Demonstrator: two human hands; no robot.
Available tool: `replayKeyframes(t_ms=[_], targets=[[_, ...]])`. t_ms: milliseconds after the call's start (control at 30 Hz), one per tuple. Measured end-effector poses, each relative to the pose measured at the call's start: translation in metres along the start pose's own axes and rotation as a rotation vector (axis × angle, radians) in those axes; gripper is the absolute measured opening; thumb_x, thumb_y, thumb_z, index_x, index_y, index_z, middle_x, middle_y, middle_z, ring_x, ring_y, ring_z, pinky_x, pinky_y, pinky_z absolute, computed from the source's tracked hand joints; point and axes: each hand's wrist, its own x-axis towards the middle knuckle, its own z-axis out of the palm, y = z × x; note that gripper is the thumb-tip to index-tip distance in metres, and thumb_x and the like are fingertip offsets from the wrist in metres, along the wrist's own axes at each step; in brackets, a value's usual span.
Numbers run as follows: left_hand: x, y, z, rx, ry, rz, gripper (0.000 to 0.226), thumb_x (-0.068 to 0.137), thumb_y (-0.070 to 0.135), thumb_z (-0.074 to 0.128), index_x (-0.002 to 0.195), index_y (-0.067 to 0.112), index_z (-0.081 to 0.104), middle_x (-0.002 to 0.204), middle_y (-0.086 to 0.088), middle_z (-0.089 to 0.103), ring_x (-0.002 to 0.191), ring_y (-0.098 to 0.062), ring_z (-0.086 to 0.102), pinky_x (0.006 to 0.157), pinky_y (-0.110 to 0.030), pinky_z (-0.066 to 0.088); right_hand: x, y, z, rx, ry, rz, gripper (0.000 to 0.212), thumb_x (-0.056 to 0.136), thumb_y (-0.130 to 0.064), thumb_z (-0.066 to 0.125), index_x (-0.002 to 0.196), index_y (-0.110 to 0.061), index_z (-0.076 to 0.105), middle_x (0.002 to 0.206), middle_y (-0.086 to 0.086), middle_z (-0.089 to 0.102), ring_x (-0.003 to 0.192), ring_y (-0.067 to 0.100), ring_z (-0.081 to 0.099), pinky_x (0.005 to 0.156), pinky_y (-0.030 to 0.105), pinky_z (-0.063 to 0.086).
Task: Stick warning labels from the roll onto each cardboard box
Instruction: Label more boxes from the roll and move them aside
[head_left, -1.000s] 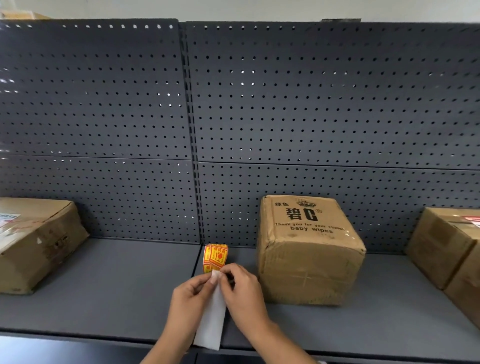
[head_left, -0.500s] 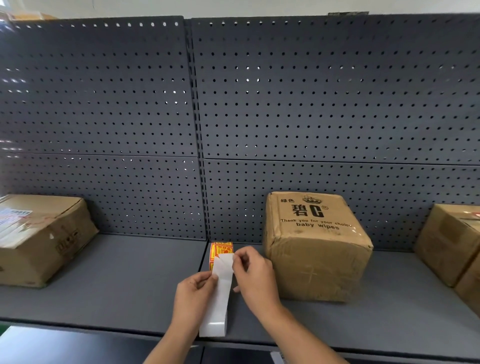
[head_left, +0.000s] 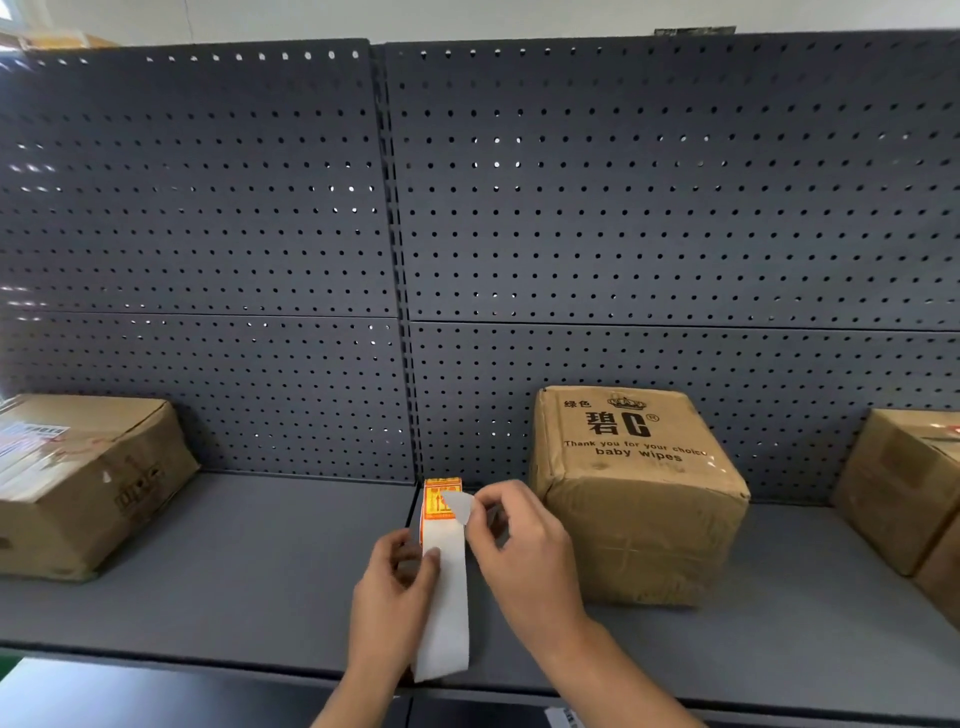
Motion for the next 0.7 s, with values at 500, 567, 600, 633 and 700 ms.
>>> replayKeyframes(t_ms=[500,567,600,633,700], targets=[[-0.031,0.056,0.005,-0.556,-0.241,-0.041,0.041,0.106,0.039,0.050,0.109,0.004,0.071,0.102,-0.015,0.078,0.097,-0.025,0.076,0.086,-0.041,0.061,-0.023,0.017,0.007,-0.223,-0.092,-0.217,0.008,0.101,-0.023,0.058,0.096,-0.018,0.062,0.096,-0.009,0.060,0.075,0.007,0.060,0.052,0.026,0.053],[-0.028,0.053,0.004,-0.598,-0.242,-0.093,0.031,0.104,0.031,0.059,0.107,0.004,0.072,0.103,-0.019,0.076,0.092,-0.026,0.075,0.084,-0.041,0.060,-0.026,0.019,0.006,-0.222,-0.123,-0.250,0.007,0.100,-0.022,0.061,0.100,-0.018,0.066,0.105,-0.008,0.064,0.086,0.006,0.064,0.058,0.024,0.057],[-0.026,0.051,0.004,-0.607,-0.236,-0.111,0.024,0.103,0.024,0.061,0.104,0.004,0.073,0.104,-0.022,0.075,0.091,-0.027,0.074,0.085,-0.043,0.061,-0.028,0.020,0.005,-0.212,-0.137,-0.251,0.009,0.099,-0.023,0.062,0.102,-0.018,0.069,0.110,-0.009,0.065,0.093,0.005,0.066,0.061,0.024,0.059],[-0.025,0.050,0.003,-0.603,-0.232,-0.119,0.018,0.102,0.018,0.063,0.101,0.004,0.074,0.104,-0.023,0.075,0.092,-0.028,0.074,0.088,-0.047,0.061,-0.030,0.021,0.005,-0.195,-0.150,-0.241,0.011,0.098,-0.024,0.062,0.104,-0.019,0.070,0.114,-0.010,0.066,0.098,0.004,0.066,0.064,0.024,0.060],[-0.023,0.052,0.001,-0.573,-0.222,-0.113,0.013,0.101,0.012,0.065,0.098,0.004,0.075,0.101,-0.021,0.076,0.094,-0.032,0.075,0.091,-0.049,0.062,-0.032,0.022,0.003,-0.117,-0.171,-0.192,0.013,0.098,-0.025,0.064,0.108,-0.021,0.072,0.118,-0.013,0.064,0.104,0.003,0.064,0.073,0.023,0.060]])
